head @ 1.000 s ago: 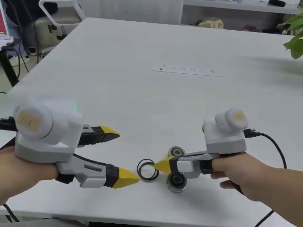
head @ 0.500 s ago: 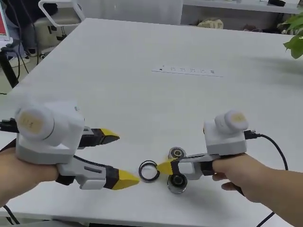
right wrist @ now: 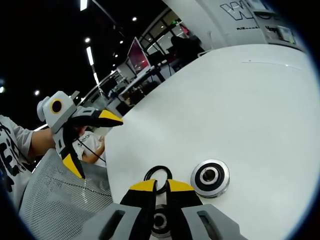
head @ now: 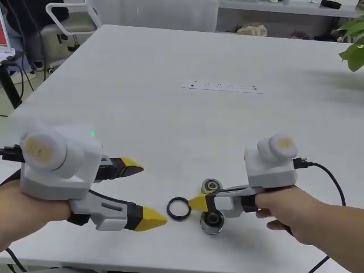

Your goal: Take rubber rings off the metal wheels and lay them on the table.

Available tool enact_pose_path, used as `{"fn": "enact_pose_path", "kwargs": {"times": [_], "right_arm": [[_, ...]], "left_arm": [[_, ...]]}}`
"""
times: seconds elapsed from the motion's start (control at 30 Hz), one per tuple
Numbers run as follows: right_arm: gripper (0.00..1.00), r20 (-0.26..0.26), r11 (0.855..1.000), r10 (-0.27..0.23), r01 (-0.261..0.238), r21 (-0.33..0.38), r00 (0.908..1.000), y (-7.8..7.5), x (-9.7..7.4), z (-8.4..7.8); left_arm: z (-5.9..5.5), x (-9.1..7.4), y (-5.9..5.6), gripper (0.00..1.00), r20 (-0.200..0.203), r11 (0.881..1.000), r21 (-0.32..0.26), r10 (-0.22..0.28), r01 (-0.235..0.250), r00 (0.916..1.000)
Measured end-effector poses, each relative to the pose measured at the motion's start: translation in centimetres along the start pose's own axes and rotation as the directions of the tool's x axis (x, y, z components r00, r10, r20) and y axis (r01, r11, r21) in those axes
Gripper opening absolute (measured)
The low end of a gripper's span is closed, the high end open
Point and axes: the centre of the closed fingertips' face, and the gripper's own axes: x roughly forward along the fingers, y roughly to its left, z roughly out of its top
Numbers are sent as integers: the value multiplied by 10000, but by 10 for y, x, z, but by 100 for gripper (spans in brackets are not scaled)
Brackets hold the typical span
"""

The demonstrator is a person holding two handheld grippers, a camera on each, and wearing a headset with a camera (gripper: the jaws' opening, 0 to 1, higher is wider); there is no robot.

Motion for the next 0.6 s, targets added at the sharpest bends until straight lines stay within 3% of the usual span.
{"fn": "enact_pose_path", "kwargs": {"times": [0.3,0.6], "right_arm": [[10,284,9987,73,-58,-511,9996,12,-10,15],[17,464,9867,-117,191,-1617,9989,23,-32,25]], "left_arm": [[8,-3,-2,63,72,10000,93,0,-1,10000],[19,-8,-2,63,234,9999,121,95,-98,9997]]}}
